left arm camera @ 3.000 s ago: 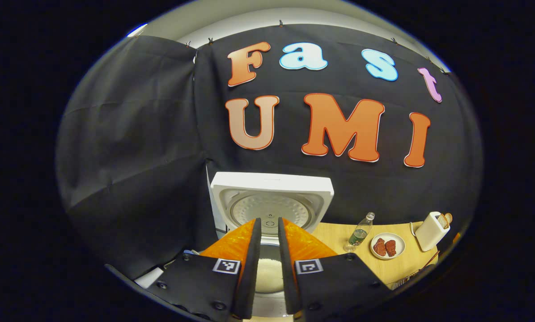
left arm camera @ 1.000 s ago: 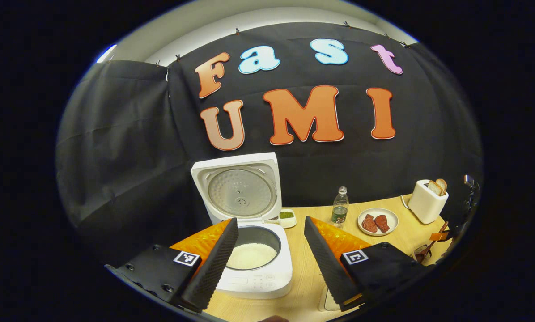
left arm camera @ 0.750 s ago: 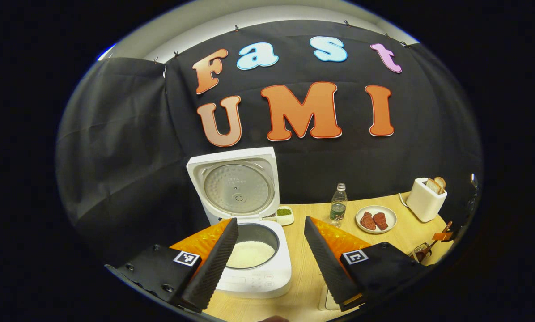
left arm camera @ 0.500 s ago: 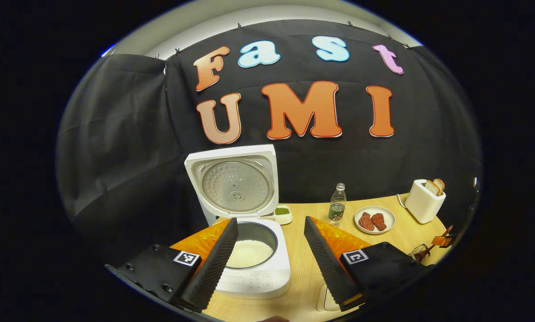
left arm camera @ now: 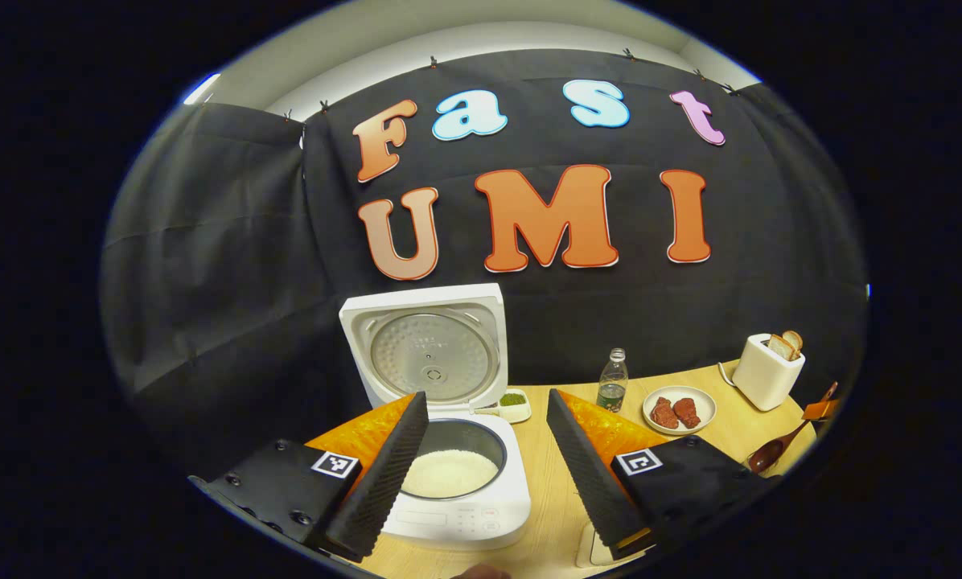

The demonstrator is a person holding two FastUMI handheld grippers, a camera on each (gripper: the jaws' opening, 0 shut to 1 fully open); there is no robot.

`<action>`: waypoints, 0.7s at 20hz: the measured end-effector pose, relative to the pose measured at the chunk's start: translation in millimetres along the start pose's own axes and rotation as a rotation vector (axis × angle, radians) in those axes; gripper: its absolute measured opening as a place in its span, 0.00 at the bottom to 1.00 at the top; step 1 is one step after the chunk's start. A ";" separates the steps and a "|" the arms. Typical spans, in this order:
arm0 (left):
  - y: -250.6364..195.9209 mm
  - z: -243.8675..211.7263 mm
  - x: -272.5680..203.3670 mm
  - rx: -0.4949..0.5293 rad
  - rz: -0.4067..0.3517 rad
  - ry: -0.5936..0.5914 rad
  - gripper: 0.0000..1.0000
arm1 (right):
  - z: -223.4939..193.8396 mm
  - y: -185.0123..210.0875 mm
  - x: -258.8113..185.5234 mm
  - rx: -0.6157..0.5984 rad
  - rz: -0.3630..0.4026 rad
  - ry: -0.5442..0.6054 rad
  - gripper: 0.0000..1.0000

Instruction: Close the left gripper, press the button to open the rice cooker; take a wooden spoon from the chopstick holder with the right hand, scoop a spoonful of rice and pour it into the rice cooker, then put the wooden spoon back into the chopstick holder.

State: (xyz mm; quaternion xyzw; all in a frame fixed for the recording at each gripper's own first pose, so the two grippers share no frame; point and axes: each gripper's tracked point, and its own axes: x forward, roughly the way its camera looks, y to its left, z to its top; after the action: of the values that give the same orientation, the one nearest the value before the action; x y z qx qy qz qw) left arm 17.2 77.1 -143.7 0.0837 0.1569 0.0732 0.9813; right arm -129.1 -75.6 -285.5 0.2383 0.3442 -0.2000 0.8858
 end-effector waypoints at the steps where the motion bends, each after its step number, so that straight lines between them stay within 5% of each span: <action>1: 3.7 0.7 0.9 -0.001 0.002 -0.005 1.00 | 6.5 9.8 -7.1 0.010 0.016 -0.012 0.11; 8: 30.6 -12.1 8.6 -0.025 0.017 0.010 1.00 | -21.6 81.1 -30.8 0.008 0.103 0.048 0.10; 14: 39.2 -28.3 10.7 -0.015 -0.048 0.037 0.96 | -75.6 119.9 -24.9 -0.148 0.093 0.076 0.10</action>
State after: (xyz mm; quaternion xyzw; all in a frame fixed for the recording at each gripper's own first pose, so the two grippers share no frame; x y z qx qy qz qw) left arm 13.6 121.1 -166.0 0.0710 0.1764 0.0524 0.9804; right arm -122.9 68.2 -282.9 0.1953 0.3798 -0.1235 0.8957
